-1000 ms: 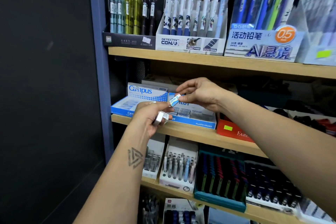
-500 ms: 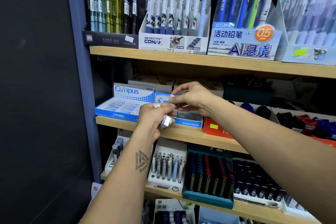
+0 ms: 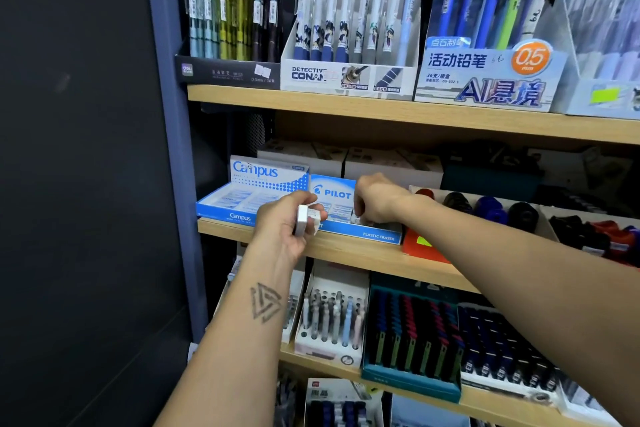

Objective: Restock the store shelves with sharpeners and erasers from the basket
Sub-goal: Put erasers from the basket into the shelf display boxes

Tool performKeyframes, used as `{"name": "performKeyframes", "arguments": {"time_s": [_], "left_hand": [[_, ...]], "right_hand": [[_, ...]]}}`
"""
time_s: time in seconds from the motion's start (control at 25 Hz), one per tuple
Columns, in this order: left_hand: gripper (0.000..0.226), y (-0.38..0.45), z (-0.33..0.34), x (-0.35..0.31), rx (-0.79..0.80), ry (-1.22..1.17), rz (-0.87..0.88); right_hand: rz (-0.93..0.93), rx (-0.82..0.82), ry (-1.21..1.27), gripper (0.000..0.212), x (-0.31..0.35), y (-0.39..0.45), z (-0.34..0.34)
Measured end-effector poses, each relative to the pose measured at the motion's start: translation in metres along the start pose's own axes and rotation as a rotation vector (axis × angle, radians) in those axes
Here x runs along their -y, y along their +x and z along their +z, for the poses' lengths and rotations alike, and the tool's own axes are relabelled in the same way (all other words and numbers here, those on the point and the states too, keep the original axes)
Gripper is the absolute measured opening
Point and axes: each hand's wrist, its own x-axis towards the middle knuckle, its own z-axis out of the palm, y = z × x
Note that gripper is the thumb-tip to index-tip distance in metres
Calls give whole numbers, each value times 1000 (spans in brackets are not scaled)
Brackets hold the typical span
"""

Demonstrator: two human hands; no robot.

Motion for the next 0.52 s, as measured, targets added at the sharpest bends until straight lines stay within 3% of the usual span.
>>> {"name": "performKeyframes", "arguments": {"time_s": [0.2, 0.28, 0.4, 0.44, 0.52], "left_hand": [[20, 2, -2, 1, 46, -105, -90], [24, 4, -2, 1, 50, -135, -102], [19, 3, 0, 1, 11, -114, -72], [13, 3, 2, 1, -9, -106, -48], [6, 1, 4, 2, -55, -111, -6]], "right_hand": [[-4, -117, -42, 9, 6, -2, 9], [-83, -142, 326, 6, 14, -3, 0], [-278, 6, 1027, 14, 30, -21, -23], [-361, 84, 1108, 18, 33, -27, -27], [-500, 194, 1046, 28, 39, -34, -29]]}}
